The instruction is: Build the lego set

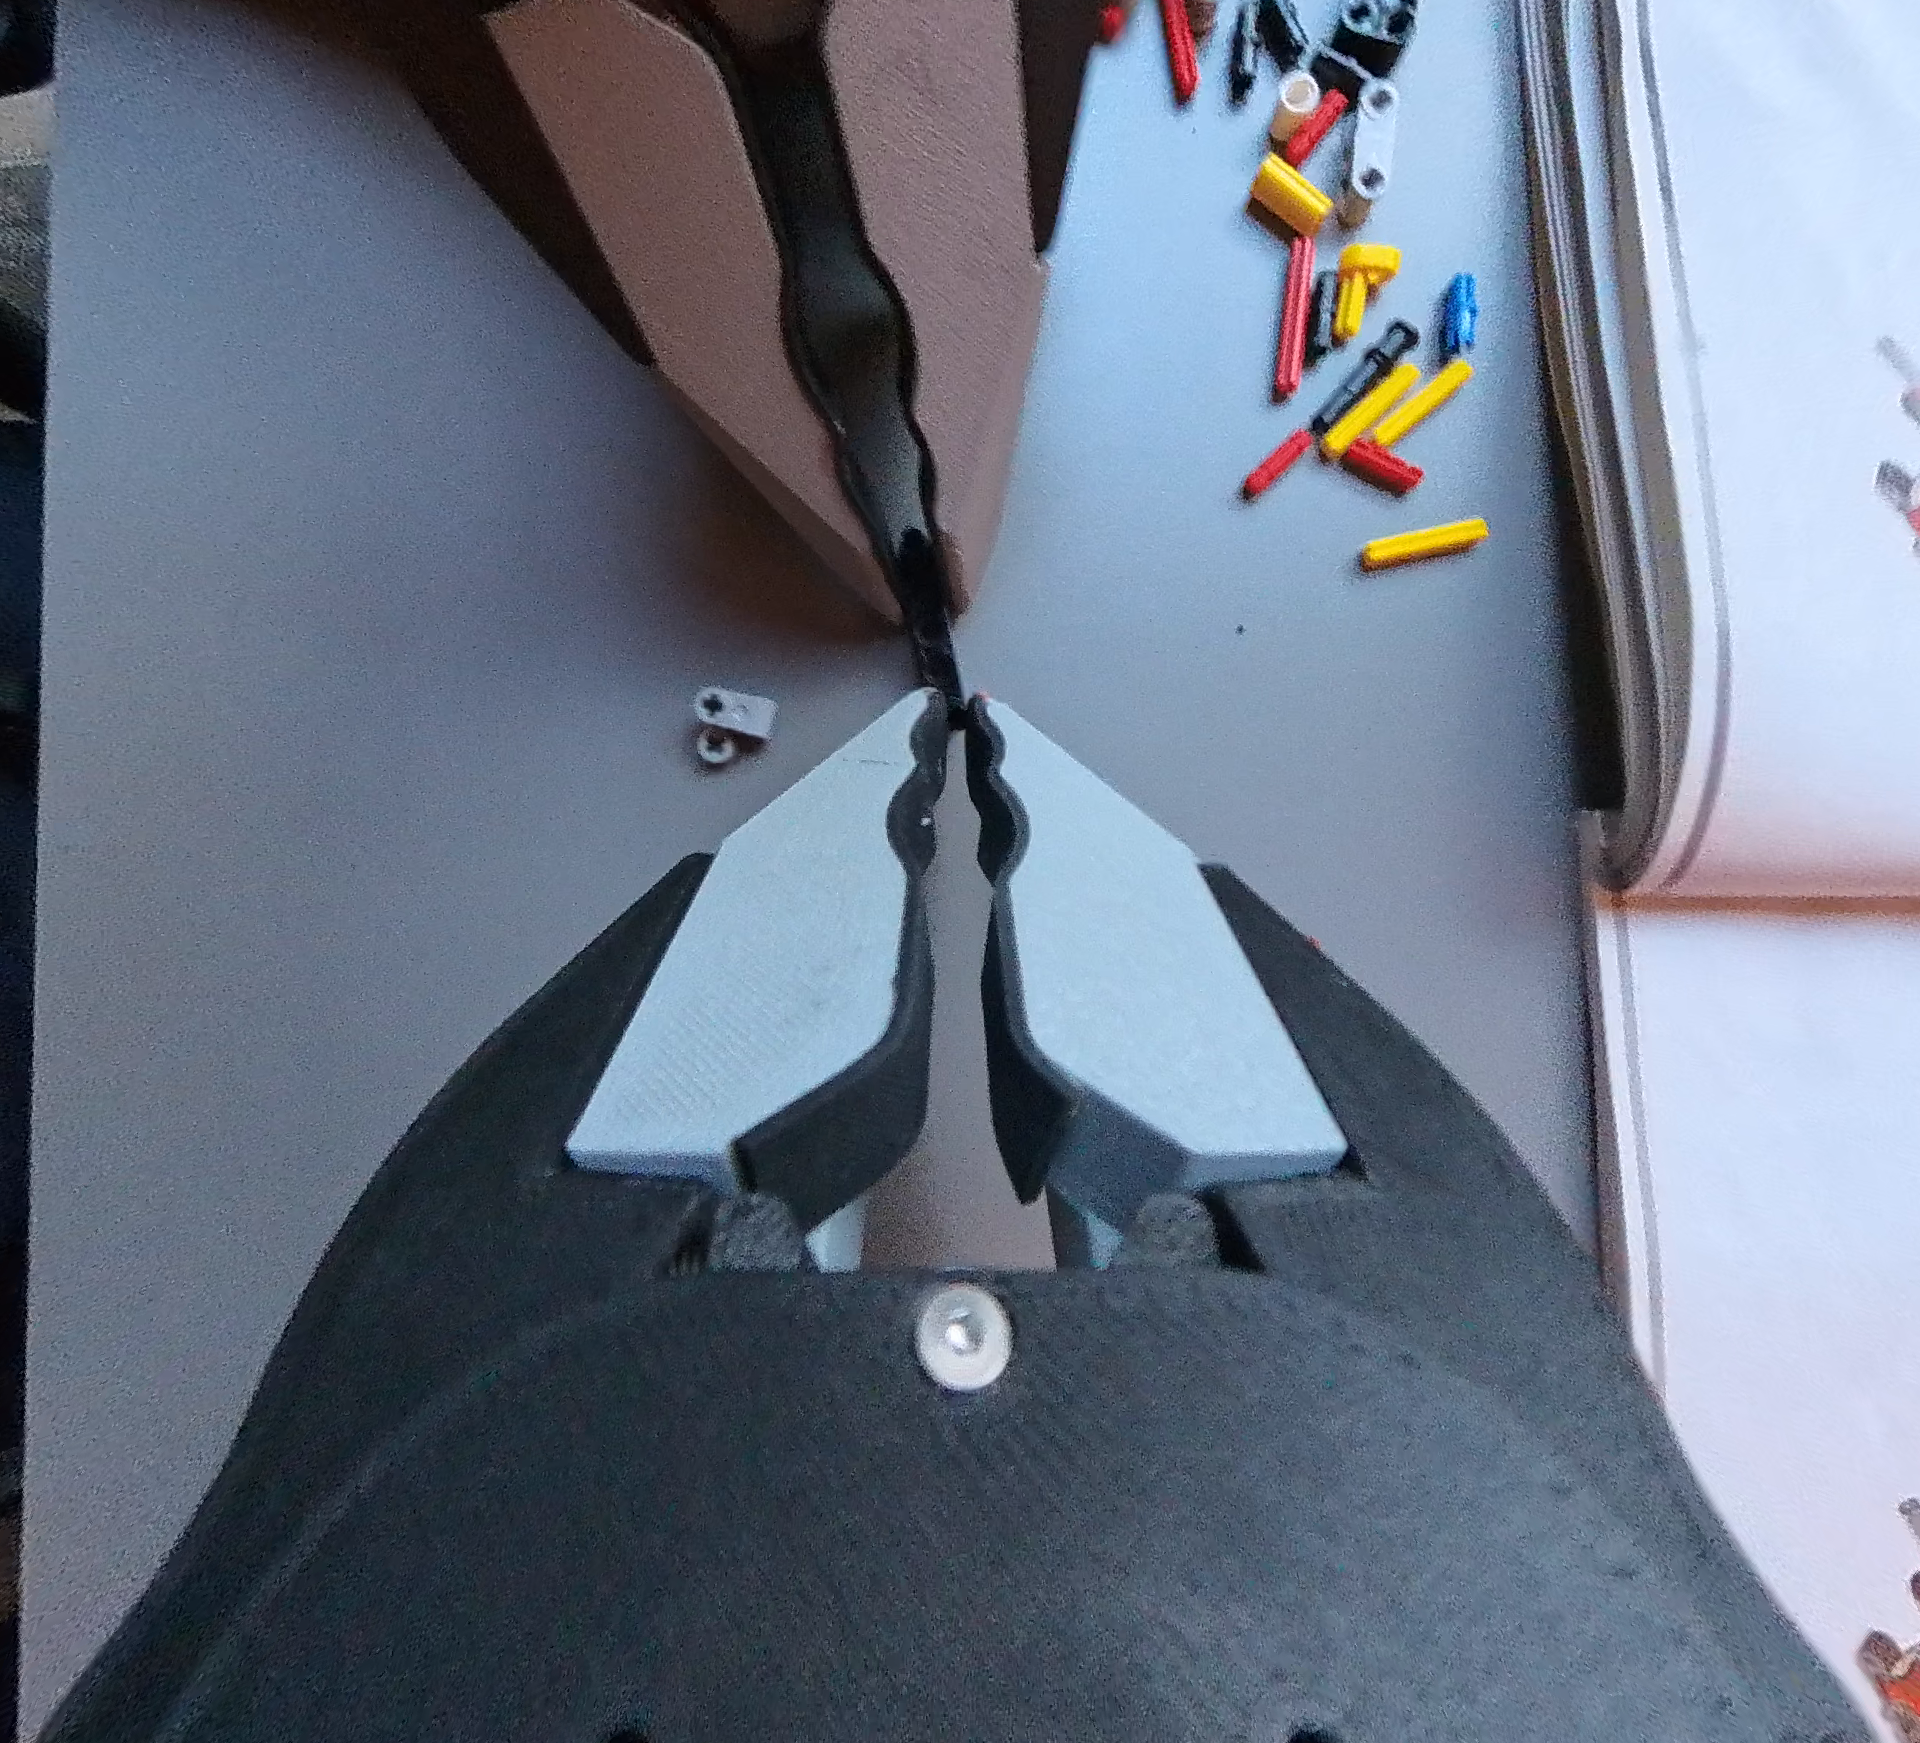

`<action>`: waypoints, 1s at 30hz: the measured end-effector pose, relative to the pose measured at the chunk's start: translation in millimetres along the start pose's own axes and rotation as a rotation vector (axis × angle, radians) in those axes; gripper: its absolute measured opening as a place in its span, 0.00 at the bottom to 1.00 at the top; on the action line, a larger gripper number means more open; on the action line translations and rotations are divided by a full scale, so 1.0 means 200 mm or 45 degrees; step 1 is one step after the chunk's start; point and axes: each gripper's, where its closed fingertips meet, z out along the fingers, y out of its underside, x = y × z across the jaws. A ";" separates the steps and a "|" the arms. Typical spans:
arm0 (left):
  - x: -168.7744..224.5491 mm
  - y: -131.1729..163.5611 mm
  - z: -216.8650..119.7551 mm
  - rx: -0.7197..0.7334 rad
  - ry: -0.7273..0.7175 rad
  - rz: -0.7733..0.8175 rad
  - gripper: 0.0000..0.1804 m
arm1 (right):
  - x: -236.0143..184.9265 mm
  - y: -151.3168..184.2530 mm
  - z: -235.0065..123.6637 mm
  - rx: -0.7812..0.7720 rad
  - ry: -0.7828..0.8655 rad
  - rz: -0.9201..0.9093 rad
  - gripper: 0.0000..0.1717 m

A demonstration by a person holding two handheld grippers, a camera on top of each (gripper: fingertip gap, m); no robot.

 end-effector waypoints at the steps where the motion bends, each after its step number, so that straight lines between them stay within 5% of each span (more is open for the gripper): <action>1: 0.00 0.00 0.00 0.000 0.000 0.000 0.03 | 0.00 0.01 0.00 0.002 -0.022 0.022 0.01; 12: 0.00 0.00 0.00 0.000 0.006 -0.008 0.03 | 0.00 -0.01 0.01 -0.120 0.105 -0.259 0.01; 23: 0.00 0.00 0.00 0.001 0.009 -0.004 0.03 | -0.01 0.01 0.00 -0.125 0.113 -0.256 0.01; 30: 0.00 0.00 0.00 0.003 0.012 -0.008 0.03 | -0.03 0.01 0.00 -0.180 0.259 -0.517 0.00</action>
